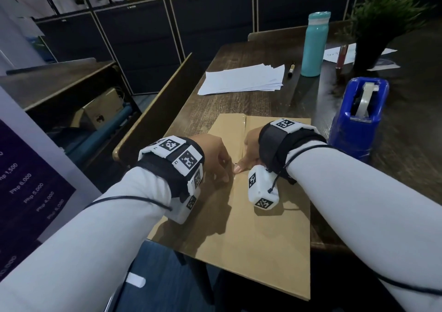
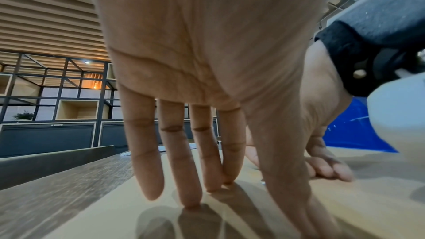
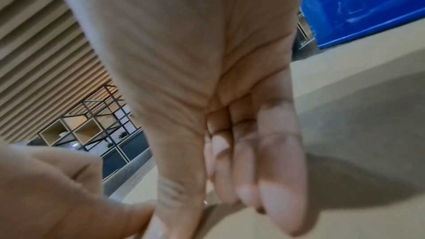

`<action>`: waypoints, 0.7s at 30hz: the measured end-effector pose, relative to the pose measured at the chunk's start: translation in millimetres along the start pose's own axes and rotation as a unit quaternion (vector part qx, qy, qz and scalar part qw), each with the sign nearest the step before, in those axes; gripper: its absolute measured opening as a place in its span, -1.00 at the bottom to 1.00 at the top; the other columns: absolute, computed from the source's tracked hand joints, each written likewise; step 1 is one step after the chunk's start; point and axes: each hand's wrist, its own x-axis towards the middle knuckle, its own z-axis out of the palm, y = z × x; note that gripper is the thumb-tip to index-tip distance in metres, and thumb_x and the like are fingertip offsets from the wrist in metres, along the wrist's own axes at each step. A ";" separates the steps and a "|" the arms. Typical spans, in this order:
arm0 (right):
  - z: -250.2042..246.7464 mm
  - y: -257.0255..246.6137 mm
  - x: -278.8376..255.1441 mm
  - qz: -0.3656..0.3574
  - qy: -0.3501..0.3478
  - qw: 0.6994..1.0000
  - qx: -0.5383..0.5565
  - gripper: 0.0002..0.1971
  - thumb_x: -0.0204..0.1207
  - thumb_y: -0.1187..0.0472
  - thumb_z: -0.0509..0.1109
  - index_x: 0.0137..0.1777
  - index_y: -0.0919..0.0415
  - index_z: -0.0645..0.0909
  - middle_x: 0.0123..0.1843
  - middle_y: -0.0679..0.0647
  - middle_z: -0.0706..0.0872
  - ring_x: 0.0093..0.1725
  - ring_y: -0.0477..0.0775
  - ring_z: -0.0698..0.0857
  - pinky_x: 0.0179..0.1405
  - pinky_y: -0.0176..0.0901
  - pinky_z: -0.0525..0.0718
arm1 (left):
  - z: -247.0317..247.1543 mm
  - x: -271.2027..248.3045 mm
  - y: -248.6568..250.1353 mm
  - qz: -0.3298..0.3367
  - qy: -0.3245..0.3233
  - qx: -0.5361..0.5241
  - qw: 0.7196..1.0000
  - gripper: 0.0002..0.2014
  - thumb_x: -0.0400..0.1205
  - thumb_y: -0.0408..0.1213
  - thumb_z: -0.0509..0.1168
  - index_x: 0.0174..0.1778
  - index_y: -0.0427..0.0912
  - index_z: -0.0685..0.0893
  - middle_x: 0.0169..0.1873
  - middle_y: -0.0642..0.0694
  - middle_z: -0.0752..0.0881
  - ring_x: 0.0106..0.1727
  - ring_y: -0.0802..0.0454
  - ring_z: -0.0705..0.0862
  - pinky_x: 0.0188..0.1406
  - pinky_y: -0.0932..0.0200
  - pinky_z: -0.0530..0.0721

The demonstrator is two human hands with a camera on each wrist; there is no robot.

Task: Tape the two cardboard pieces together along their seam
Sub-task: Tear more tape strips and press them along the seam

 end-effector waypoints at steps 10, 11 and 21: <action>-3.4 2.5 -9.4 -0.008 -0.014 1.000 0.020 -0.30 0.19 -0.44 0.46 -0.02 0.22 0.61 -0.03 0.03 0.76 0.01 0.13 0.71 0.21 -0.07 0.57 | -2.8 -1.0 2.6 -0.003 -0.010 0.009 1.000 -0.53 0.45 0.06 0.49 0.27 -0.02 0.73 0.13 -0.02 0.74 0.12 -0.07 0.68 0.01 0.12 0.62; -2.6 0.7 -7.0 -0.001 -0.018 0.999 0.030 -0.19 -0.04 -0.52 0.48 -0.09 0.21 0.67 -0.09 0.01 0.80 -0.02 0.12 0.75 0.22 -0.02 0.60 | -3.1 -0.5 2.9 -0.004 -0.010 0.007 1.000 -0.55 0.45 0.05 0.50 0.23 0.00 0.75 0.10 -0.01 0.75 0.07 -0.04 0.68 -0.06 0.14 0.62; 1.1 -2.8 6.8 0.028 0.013 1.000 0.005 -0.12 -0.22 -0.58 0.46 -0.07 0.11 0.68 -0.10 0.05 0.81 -0.04 0.16 0.76 0.15 0.13 0.67 | -0.6 1.1 0.7 0.003 -0.007 0.018 1.000 -0.52 0.45 0.08 0.48 0.27 -0.01 0.73 0.11 0.00 0.76 0.09 -0.07 0.70 0.03 0.07 0.67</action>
